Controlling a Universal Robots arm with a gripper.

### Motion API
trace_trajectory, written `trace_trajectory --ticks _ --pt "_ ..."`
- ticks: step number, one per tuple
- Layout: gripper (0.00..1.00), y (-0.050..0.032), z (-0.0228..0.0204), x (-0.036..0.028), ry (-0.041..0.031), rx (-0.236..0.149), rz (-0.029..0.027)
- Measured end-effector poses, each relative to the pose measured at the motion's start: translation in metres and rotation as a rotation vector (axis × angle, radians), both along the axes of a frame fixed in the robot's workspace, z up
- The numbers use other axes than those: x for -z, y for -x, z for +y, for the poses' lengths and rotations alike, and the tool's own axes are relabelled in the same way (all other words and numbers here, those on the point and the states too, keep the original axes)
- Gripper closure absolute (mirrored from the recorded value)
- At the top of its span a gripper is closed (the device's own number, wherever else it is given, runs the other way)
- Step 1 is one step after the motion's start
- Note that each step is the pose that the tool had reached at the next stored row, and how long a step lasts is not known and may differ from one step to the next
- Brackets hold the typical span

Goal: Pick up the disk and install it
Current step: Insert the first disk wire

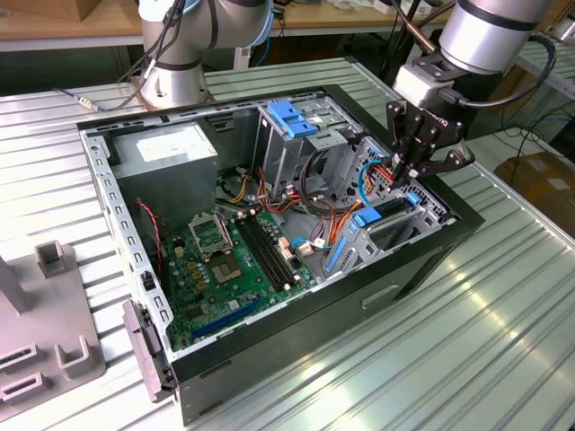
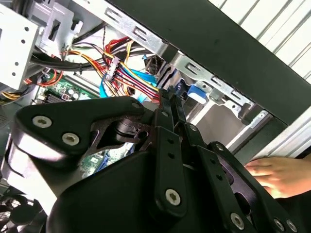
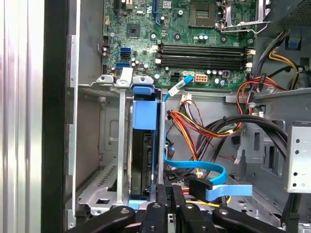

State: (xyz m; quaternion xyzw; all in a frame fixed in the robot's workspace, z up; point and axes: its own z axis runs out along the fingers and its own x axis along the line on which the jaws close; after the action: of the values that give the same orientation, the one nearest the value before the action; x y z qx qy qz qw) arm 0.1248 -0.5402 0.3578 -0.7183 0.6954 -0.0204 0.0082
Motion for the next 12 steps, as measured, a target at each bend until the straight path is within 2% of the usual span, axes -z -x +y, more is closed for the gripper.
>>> trace_trajectory --ticks 5,9,12 --pt "0.84 0.0008 -0.001 0.0012 0.0001 0.021 0.0" --pt "0.84 0.0083 -0.0027 0.0029 -0.0001 0.022 -0.0002" --pt "0.84 0.0129 -0.0048 0.0033 -0.0023 0.022 -0.0045"
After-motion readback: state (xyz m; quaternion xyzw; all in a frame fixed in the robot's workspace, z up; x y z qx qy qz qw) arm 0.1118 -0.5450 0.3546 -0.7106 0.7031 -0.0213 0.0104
